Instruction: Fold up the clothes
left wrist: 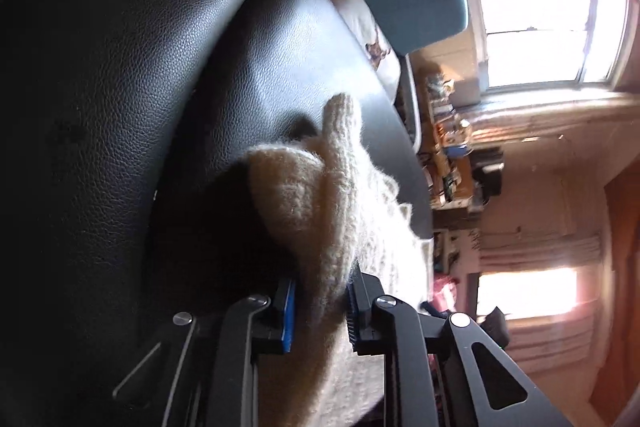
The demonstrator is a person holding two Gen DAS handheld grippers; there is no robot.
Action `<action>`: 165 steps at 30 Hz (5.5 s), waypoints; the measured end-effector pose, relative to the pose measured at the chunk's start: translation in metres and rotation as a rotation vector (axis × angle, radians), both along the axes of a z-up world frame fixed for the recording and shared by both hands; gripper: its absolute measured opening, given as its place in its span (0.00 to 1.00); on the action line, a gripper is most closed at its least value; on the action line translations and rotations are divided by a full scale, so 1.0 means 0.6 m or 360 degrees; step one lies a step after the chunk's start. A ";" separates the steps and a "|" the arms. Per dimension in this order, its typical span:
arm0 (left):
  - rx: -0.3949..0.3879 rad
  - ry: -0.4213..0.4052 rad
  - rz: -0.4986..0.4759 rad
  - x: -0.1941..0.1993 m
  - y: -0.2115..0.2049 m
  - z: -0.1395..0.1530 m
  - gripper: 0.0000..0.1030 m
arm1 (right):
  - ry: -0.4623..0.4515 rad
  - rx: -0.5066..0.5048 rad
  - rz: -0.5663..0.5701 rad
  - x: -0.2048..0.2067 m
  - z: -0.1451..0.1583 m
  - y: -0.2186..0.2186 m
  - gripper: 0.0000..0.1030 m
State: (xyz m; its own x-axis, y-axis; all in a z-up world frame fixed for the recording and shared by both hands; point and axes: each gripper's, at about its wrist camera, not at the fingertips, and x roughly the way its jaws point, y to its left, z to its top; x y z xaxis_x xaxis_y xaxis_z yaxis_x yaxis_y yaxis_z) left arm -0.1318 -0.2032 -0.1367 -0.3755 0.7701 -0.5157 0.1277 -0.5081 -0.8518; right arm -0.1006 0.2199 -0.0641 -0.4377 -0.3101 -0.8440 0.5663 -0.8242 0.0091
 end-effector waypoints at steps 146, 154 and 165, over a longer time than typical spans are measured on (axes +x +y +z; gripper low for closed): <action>-0.0741 0.0985 -0.1163 0.197 0.467 0.116 0.53 | -0.0358 -0.1166 -0.0747 0.148 0.020 0.275 0.31; -0.0591 0.0905 -0.0991 0.150 0.464 0.148 0.54 | -0.0523 -0.1512 -0.0733 0.108 -0.022 0.244 0.73; -0.0555 0.0808 -0.0940 0.133 0.450 0.101 0.57 | -0.0663 -0.1824 -0.0823 0.104 -0.104 0.229 0.70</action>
State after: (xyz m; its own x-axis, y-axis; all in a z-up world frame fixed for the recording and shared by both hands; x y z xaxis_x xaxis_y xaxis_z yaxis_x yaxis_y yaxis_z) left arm -0.0523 0.0669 -0.0760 -0.2121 0.7406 -0.6375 -0.5959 -0.6151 -0.5163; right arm -0.0382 0.3571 -0.1262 -0.4940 -0.8097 -0.3169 -0.0233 -0.3520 0.9357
